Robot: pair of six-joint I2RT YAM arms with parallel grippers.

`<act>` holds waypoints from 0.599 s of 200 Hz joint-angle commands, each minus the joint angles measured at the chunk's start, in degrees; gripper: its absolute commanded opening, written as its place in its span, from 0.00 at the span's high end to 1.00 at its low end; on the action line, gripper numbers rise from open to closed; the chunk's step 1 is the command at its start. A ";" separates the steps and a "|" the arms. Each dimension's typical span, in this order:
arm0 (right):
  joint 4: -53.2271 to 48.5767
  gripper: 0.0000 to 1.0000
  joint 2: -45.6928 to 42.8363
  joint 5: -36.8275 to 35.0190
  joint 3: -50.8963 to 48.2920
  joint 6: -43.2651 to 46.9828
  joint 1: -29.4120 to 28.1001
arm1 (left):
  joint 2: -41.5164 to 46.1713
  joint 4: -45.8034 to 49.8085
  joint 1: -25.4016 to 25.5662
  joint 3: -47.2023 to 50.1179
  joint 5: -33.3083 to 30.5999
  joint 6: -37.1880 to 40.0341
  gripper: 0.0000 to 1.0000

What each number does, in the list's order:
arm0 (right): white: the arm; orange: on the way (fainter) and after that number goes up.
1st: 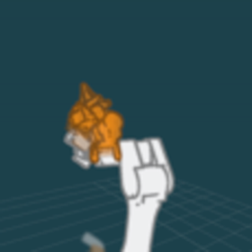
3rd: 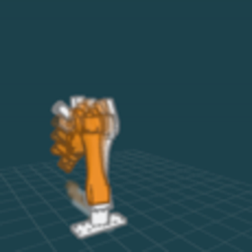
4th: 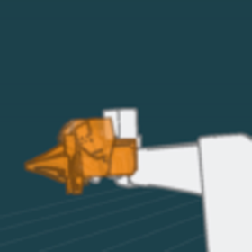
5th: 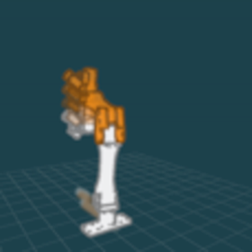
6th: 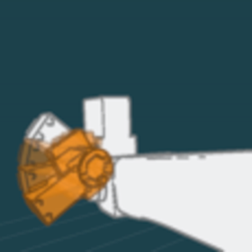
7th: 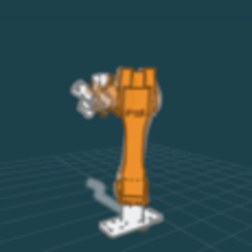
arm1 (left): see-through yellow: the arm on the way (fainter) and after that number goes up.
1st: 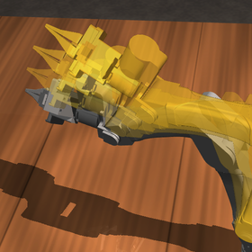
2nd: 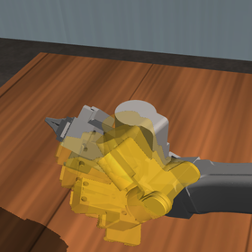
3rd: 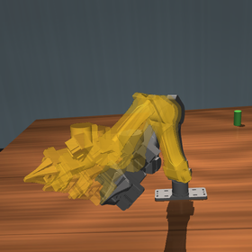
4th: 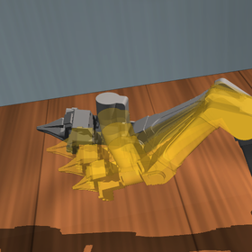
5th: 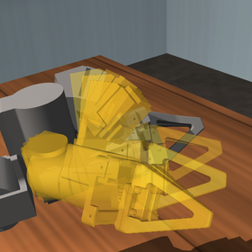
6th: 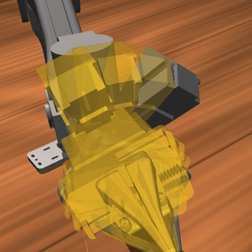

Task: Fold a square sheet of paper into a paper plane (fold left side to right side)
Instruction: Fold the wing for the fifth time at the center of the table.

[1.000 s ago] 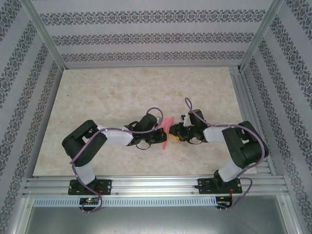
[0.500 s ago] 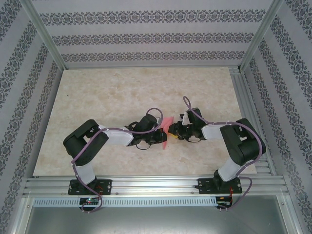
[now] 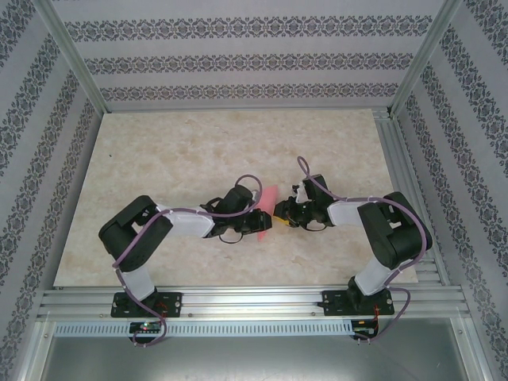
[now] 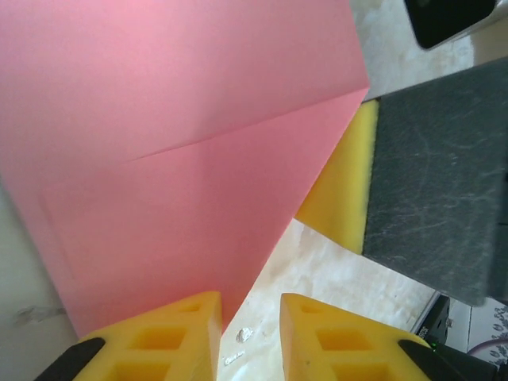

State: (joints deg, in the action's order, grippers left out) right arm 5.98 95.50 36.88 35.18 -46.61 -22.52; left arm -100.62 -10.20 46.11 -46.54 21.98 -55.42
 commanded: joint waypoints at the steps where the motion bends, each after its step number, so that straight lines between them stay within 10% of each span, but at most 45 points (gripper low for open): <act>1: -0.33 0.71 2.59 -3.05 0.85 1.48 -1.21 | 3.23 2.19 -1.18 -0.19 -0.29 2.36 0.70; 120: -0.55 0.71 3.12 -2.69 1.56 1.87 -1.47 | 7.33 11.05 -7.70 -1.12 -0.11 8.91 0.73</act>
State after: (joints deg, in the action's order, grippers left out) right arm 4.84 95.81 36.93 35.90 -46.44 -22.52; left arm -91.26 -0.58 38.85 -46.54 20.45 -49.08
